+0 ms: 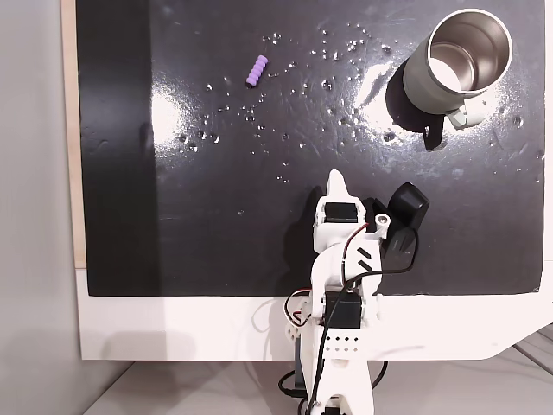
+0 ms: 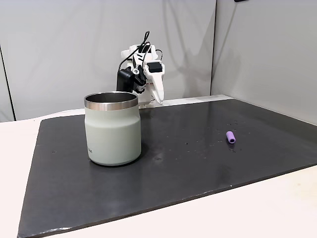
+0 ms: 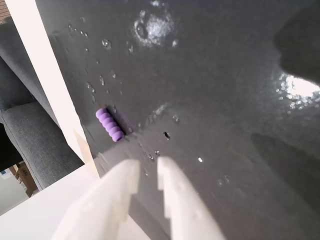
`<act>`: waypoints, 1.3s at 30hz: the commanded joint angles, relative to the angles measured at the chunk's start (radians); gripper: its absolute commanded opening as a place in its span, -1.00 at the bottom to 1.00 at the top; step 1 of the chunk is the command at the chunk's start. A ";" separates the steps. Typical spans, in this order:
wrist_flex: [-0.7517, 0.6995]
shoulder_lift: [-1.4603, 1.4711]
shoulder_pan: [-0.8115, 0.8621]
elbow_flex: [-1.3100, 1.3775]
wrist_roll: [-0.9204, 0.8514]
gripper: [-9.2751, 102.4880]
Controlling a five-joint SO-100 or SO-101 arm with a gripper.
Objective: Grasp a pengrip and put it in the cup.
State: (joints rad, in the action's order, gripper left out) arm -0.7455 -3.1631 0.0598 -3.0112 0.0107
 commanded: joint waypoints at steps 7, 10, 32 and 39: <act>-0.015 -0.002 -0.017 0.114 -0.121 -0.83; -0.038 0.155 -0.071 0.270 -0.156 -0.83; -0.402 1.308 -0.080 1.442 -0.259 -0.83; -0.523 1.589 -0.089 1.801 -0.334 -0.83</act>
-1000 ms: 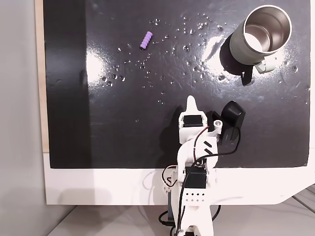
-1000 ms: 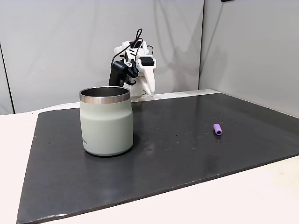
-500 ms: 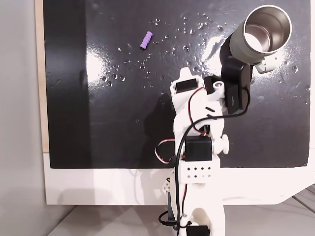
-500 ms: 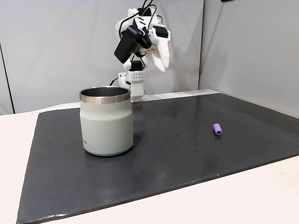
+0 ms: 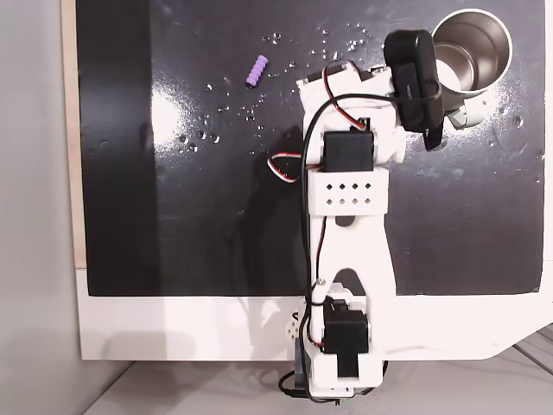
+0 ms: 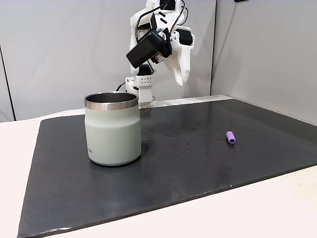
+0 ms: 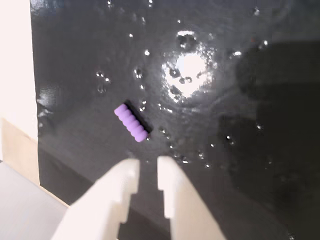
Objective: Grasp a pengrip and put it in the cup.
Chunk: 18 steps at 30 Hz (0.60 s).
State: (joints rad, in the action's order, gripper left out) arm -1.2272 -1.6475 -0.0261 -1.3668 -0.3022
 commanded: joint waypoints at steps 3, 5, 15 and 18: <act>-0.135 0.215 -0.015 0.370 -0.055 -0.83; -0.216 0.325 -0.029 0.532 -0.087 -0.83; -0.405 0.652 -0.084 0.948 -0.176 -0.66; -0.463 0.752 -0.101 1.080 -0.204 -0.56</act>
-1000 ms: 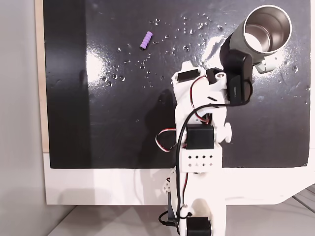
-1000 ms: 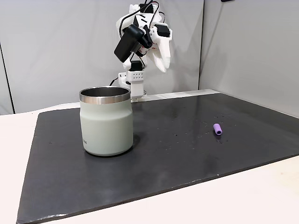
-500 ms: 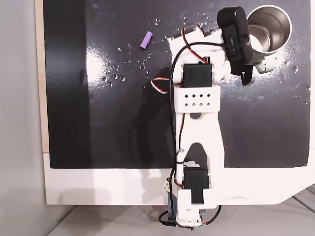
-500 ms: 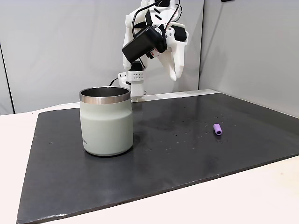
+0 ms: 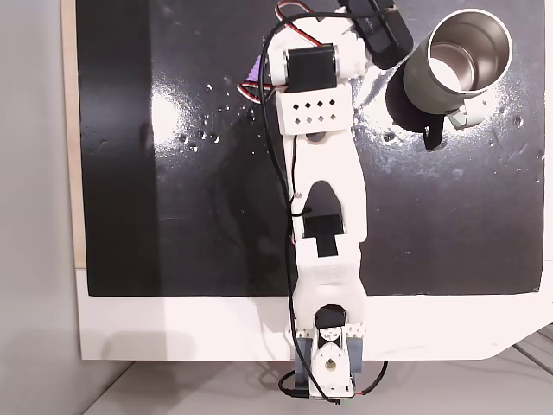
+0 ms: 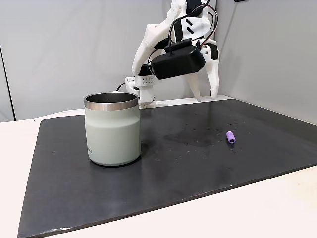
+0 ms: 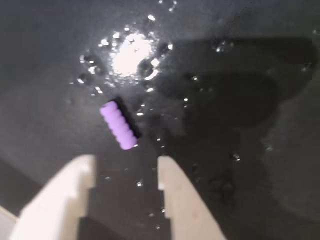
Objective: Grasp a pengrip and put it in the cup.
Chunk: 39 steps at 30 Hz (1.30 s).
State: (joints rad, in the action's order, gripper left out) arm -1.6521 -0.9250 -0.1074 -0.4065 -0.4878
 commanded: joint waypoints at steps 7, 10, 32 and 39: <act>-0.089 0.193 -0.061 0.301 -0.055 -0.51; -0.101 0.256 -0.078 0.376 -0.072 -0.51; 0.043 0.488 -0.091 0.525 -0.130 -0.50; 0.083 0.543 -0.115 0.525 -0.147 -0.50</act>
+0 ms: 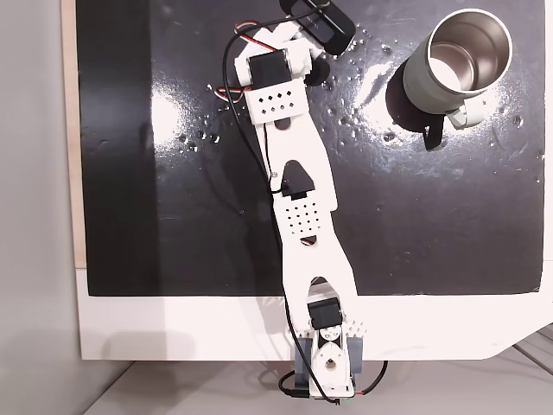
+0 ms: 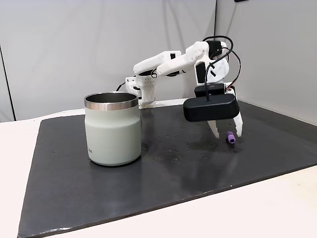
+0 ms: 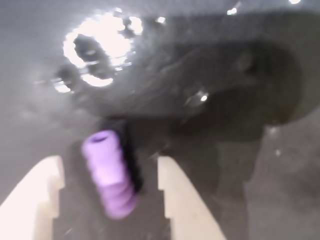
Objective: Grasp a pengrip and put it in the cup.
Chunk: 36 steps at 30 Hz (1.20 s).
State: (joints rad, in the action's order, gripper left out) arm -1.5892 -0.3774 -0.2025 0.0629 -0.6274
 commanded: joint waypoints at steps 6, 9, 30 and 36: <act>0.021 0.060 -0.041 0.074 -0.014 -0.54; 0.018 0.086 -0.046 0.094 -0.014 -0.62; -0.098 -0.186 0.049 0.176 0.101 -0.83; -0.160 -0.391 0.143 0.152 0.140 -0.83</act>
State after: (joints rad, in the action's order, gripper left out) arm -1.7242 -0.6121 -0.0966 0.2086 -0.5001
